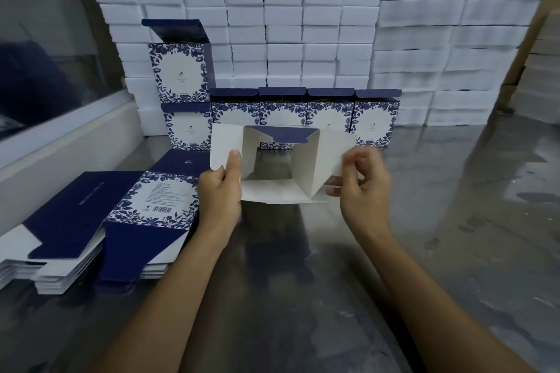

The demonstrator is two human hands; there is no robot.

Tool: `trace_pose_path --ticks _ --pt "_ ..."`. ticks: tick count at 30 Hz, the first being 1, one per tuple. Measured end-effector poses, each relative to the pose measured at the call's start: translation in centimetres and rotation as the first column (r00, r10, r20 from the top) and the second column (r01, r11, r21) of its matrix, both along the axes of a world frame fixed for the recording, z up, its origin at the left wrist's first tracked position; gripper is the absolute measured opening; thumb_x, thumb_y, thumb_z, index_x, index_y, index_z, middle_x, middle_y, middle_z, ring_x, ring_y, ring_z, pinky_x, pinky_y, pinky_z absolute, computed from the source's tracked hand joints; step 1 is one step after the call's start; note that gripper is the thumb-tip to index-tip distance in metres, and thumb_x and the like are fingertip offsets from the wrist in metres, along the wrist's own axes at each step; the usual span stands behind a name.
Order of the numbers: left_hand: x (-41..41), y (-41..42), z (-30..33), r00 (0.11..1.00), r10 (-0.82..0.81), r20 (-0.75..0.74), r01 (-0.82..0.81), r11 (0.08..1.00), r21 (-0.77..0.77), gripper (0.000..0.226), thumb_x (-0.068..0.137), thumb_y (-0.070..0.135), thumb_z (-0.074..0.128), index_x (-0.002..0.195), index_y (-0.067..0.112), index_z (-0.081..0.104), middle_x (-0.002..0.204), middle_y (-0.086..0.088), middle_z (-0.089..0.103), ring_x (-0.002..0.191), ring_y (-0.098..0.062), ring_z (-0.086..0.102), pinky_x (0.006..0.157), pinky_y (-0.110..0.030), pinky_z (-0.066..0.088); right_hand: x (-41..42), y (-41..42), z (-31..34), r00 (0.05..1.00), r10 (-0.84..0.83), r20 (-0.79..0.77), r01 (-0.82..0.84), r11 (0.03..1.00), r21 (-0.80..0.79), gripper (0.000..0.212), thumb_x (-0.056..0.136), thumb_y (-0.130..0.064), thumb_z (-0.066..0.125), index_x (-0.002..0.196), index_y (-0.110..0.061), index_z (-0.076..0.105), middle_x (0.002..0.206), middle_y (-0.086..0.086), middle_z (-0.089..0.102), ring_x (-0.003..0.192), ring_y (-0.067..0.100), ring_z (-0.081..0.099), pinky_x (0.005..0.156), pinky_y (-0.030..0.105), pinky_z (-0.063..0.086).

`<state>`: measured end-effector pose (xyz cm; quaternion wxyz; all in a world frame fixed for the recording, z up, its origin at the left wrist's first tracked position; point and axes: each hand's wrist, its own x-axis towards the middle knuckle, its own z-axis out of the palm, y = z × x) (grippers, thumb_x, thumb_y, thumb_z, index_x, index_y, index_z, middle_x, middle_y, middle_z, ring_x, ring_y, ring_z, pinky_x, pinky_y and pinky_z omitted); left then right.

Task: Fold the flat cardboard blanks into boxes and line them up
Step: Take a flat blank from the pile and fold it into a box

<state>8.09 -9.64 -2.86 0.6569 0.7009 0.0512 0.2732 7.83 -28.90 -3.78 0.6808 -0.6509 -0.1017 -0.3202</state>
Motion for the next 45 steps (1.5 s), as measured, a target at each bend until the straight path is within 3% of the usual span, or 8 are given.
trace_pose_path --ticks 8,11,16,20,22,32,42,45 --pt "0.2 0.6 0.5 0.999 0.002 -0.037 -0.008 0.986 -0.166 0.034 0.099 0.042 0.052 0.085 0.011 0.059 0.085 -0.009 0.057 0.079 -0.021 0.053 0.078 -0.046 0.051 0.8 -0.4 -1.4 0.981 0.149 -0.125 -0.189 0.888 -0.419 0.079 0.083 0.025 0.040 0.118 -0.045 0.054 0.118 -0.018 0.060 0.089 -0.001 0.068 0.072 0.018 0.051" --pt "0.4 0.8 0.3 0.999 0.006 -0.050 -0.016 0.979 -0.201 0.035 0.099 0.042 0.053 0.081 0.013 0.059 0.088 -0.008 0.062 0.083 -0.023 0.059 0.086 -0.048 0.052 1.0 -0.2 -2.1 0.954 0.220 -0.205 -0.293 0.831 -0.473 0.067 0.089 0.003 0.067 0.132 -0.046 0.050 0.131 -0.023 0.054 0.105 0.006 0.063 0.078 0.021 0.054" --pt "0.3 0.3 -0.1 1.000 -0.009 -0.004 0.008 0.990 -0.141 0.035 0.100 0.040 0.052 0.083 0.011 0.061 0.080 -0.009 0.058 0.074 -0.018 0.052 0.071 -0.032 0.041 1.0 0.3 -1.8 0.996 0.028 -0.081 -0.054 0.939 -0.339 0.009 0.094 -0.023 0.070 0.100 -0.029 0.073 0.093 -0.010 0.075 0.083 0.004 0.070 0.073 0.023 0.053" --pt "0.0 -0.5 -0.4 1.000 -0.002 0.023 0.001 0.999 0.039 0.053 0.102 0.034 0.049 0.052 0.020 0.055 0.053 0.008 0.053 0.050 -0.003 0.047 0.053 -0.025 0.036 0.9 0.2 -1.5 0.993 -0.107 -0.059 0.087 0.960 -0.268 0.007 0.091 -0.025 0.073 0.087 -0.031 0.074 0.079 -0.018 0.073 0.073 0.004 0.070 0.068 0.018 0.052" --pt "-0.1 -0.8 -0.6 0.997 0.009 0.074 -0.021 0.987 0.160 0.040 0.102 0.031 0.050 0.065 0.016 0.057 0.059 0.005 0.055 0.052 0.000 0.048 0.053 -0.023 0.036 0.9 0.1 -1.4 0.985 -0.164 -0.047 0.148 0.959 -0.241 0.002 0.088 -0.028 0.077 0.088 -0.029 0.076 0.077 -0.016 0.073 0.072 0.008 0.070 0.070 0.024 0.055" --pt "-0.1 -1.0 -1.2 0.983 0.039 0.182 -0.111 0.908 0.405 0.011 0.099 0.021 0.053 0.092 0.013 0.051 0.073 0.010 0.048 0.065 0.006 0.051 0.055 -0.007 0.034 0.8 0.4 -1.5 0.964 -0.265 0.037 0.266 0.935 -0.236 0.030 0.081 -0.015 0.083 0.077 -0.037 0.061 0.074 -0.018 0.066 0.067 -0.002 0.063 0.064 0.012 0.050" --pt "-0.4 -2.2 -0.8 0.977 0.042 0.207 -0.112 0.933 0.343 0.018 0.097 0.016 0.057 0.082 0.021 0.049 0.085 -0.007 0.056 0.068 -0.008 0.048 0.060 -0.020 0.029 0.7 1.5 -2.0 0.944 -0.146 -0.298 0.116 0.987 -0.114 0.044 0.088 -0.039 0.075 0.056 -0.016 0.054 0.047 -0.008 0.053 0.048 0.005 0.046 0.058 0.032 0.043" --pt "-0.7 -2.6 -0.8 0.976 0.040 0.216 -0.115 0.932 0.345 0.028 0.095 0.014 0.060 0.077 0.030 0.046 0.075 0.003 0.053 0.065 -0.012 0.048 0.059 -0.020 0.029 0.1 2.1 -1.8 0.950 -0.070 -0.305 0.004 0.977 -0.212 0.055 0.090 -0.043 0.071 0.061 0.001 0.059 0.061 0.017 0.063 0.055 0.020 0.053 0.065 0.043 0.050"
